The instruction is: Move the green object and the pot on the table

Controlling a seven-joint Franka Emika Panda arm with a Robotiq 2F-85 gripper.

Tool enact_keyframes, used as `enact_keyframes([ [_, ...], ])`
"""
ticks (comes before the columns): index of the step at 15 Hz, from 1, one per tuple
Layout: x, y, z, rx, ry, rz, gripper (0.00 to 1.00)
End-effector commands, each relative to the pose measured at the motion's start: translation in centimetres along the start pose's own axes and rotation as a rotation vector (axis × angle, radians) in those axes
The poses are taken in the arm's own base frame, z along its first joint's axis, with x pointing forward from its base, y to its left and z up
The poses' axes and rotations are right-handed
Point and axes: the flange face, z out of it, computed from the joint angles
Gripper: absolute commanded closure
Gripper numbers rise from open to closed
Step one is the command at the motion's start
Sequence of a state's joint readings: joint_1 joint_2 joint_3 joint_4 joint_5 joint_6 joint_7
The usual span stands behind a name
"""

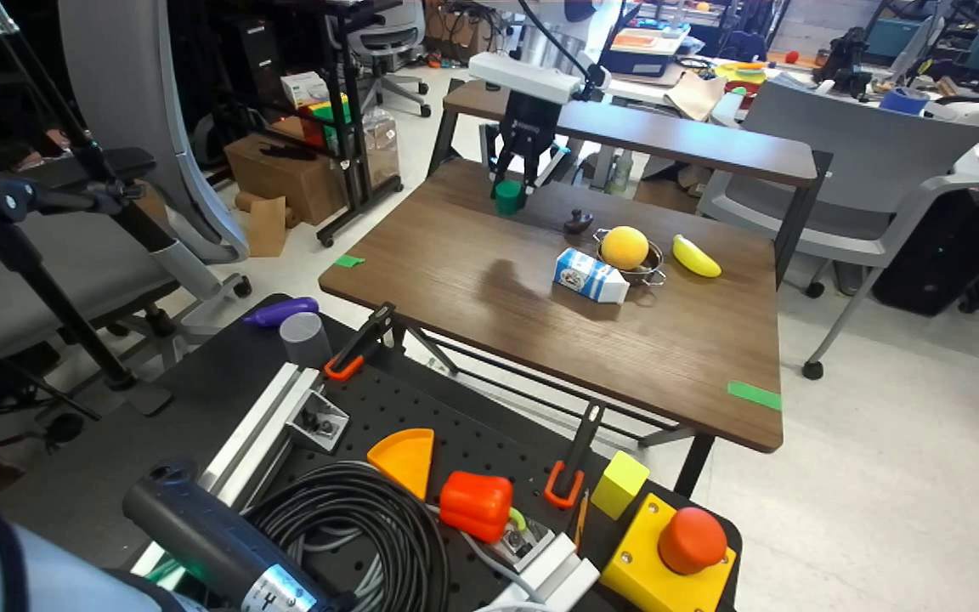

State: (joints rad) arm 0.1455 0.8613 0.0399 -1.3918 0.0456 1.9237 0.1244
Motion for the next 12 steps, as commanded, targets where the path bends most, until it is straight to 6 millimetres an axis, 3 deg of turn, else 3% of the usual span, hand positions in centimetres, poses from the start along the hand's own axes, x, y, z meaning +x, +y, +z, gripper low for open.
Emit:
enact_keyframes([
  [1,2.5,-0.6,-0.1,-0.024,-0.036,0.018,0.83],
  [4,4.1,-0.2,1.9,-0.034,-0.084,0.048,0.83],
  [9,6.0,0.7,7.3,-0.055,-0.165,0.097,0.83],
  [12,6.3,0.5,7.4,-0.06,-0.199,0.108,0.83],
])
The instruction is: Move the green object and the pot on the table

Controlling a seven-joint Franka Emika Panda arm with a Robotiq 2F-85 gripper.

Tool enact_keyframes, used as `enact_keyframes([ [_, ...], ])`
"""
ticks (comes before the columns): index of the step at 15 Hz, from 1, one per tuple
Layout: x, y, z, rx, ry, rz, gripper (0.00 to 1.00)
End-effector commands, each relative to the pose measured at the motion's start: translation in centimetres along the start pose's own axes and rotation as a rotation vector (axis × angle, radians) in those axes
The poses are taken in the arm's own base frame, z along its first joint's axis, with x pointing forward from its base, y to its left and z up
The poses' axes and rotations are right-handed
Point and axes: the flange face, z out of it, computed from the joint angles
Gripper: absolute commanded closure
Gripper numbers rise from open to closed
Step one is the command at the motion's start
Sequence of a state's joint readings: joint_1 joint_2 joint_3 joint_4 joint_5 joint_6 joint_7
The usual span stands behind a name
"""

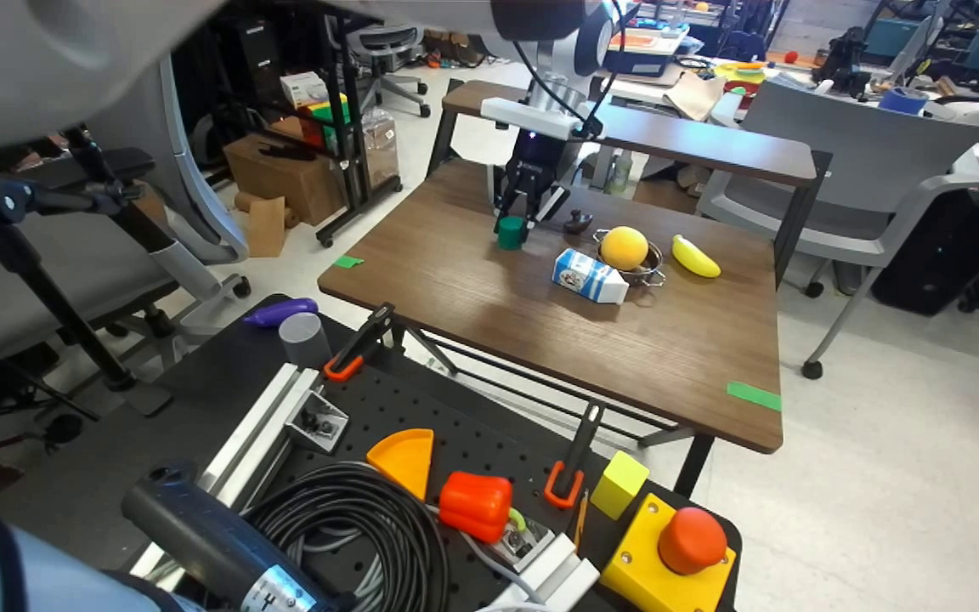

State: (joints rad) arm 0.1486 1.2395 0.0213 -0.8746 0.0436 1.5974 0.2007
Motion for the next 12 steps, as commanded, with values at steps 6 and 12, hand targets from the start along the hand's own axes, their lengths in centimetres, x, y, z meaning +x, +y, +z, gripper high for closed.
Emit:
enact_keyframes([
  [6,1.4,-0.5,1.0,-0.031,-0.024,0.02,0.05],
  [12,1.1,-0.5,-1.2,-0.019,0.019,0.009,0.0],
])
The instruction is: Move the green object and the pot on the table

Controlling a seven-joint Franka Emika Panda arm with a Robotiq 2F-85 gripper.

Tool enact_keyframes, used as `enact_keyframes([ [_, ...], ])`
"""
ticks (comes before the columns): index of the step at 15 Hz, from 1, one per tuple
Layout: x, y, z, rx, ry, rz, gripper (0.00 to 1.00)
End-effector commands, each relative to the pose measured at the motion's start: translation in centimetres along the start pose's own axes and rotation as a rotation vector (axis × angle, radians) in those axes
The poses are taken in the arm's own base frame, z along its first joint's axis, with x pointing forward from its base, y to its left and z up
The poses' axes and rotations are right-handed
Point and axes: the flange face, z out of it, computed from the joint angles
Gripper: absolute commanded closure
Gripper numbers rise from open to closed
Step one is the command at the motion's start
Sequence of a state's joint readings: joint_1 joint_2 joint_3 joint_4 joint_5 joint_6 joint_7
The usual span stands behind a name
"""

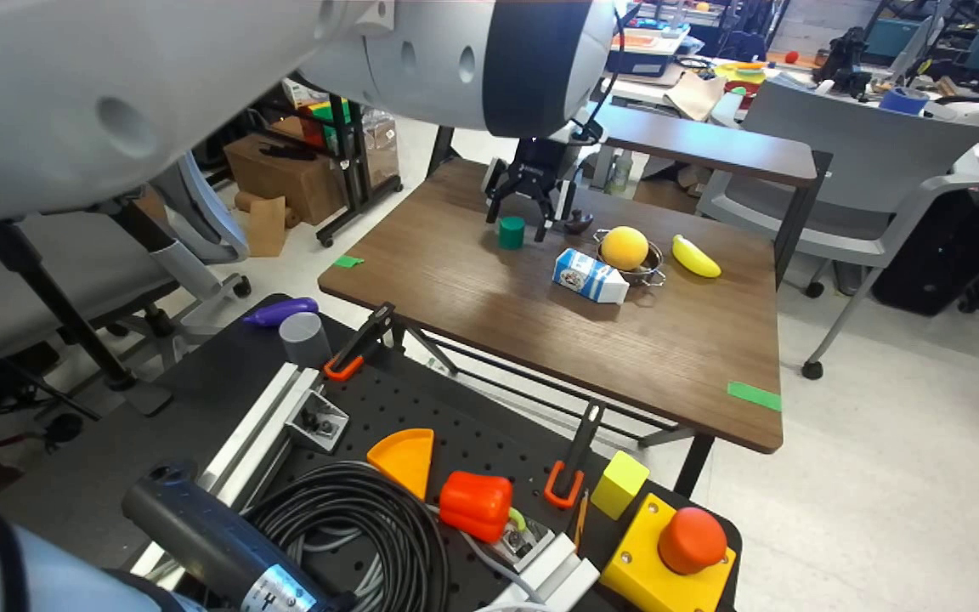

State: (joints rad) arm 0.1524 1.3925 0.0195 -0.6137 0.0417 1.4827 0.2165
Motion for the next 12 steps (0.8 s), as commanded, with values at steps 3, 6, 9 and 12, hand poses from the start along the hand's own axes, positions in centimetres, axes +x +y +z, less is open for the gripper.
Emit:
enact_keyframes([
  [3,-0.4,0.1,-3.5,-0.005,0.063,0.005,0.0],
  [6,-0.7,1.0,-5.0,0.004,0.076,0.033,0.0],
  [9,-0.8,2.5,-6.6,0.013,0.097,0.11,0.0],
  [12,-0.8,4.5,-7.9,0.02,0.122,0.197,0.0],
])
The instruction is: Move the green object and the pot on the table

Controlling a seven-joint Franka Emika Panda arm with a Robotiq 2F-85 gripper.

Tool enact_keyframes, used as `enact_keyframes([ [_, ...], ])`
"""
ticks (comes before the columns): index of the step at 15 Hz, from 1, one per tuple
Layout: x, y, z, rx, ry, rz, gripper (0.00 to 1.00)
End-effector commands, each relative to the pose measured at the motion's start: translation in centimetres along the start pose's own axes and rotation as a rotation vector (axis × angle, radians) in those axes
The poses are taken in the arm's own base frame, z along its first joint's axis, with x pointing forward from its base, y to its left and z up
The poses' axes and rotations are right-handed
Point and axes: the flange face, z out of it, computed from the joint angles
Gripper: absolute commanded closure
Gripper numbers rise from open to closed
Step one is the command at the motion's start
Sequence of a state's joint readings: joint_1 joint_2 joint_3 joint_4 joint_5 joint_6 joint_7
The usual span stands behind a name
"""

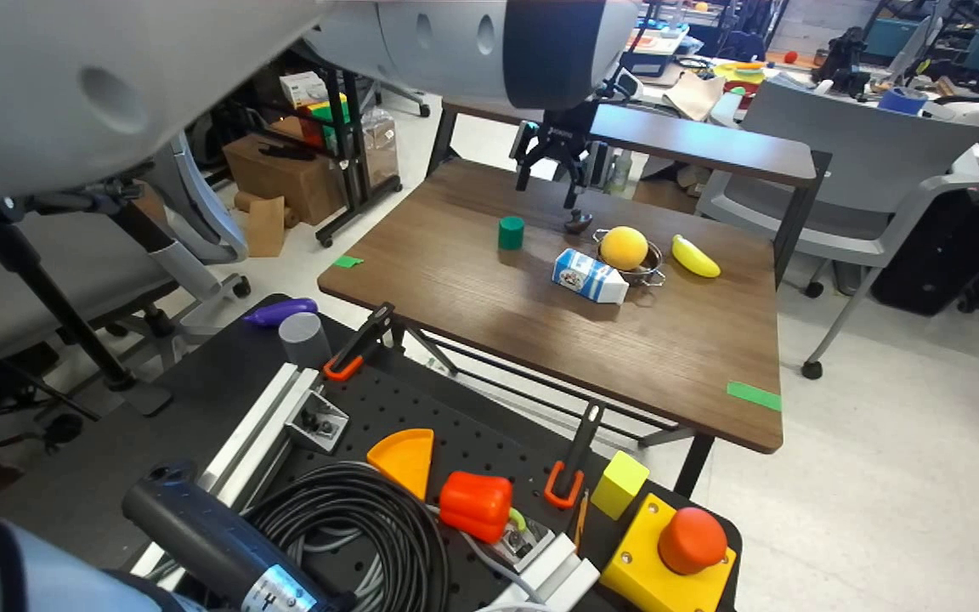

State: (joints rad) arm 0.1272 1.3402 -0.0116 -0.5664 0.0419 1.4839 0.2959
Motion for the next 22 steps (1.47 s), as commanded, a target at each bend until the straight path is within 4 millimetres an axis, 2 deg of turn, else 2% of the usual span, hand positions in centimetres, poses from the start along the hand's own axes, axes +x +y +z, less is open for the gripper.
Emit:
enact_keyframes([
  [1,0.3,2.5,-2.3,0.014,0.025,0.122,0.0],
  [5,0.5,5.7,-3.7,0.031,0.024,0.27,0.0],
  [8,0.7,8.1,-3.8,0.058,-0.006,0.353,0.0],
  [16,2.0,14.6,-0.6,0.143,-0.1,0.524,0.0],
  [20,2.5,16.9,1.5,0.192,-0.146,0.571,0.0],
  [22,3.0,17.4,2.7,0.238,-0.149,0.573,0.0],
])
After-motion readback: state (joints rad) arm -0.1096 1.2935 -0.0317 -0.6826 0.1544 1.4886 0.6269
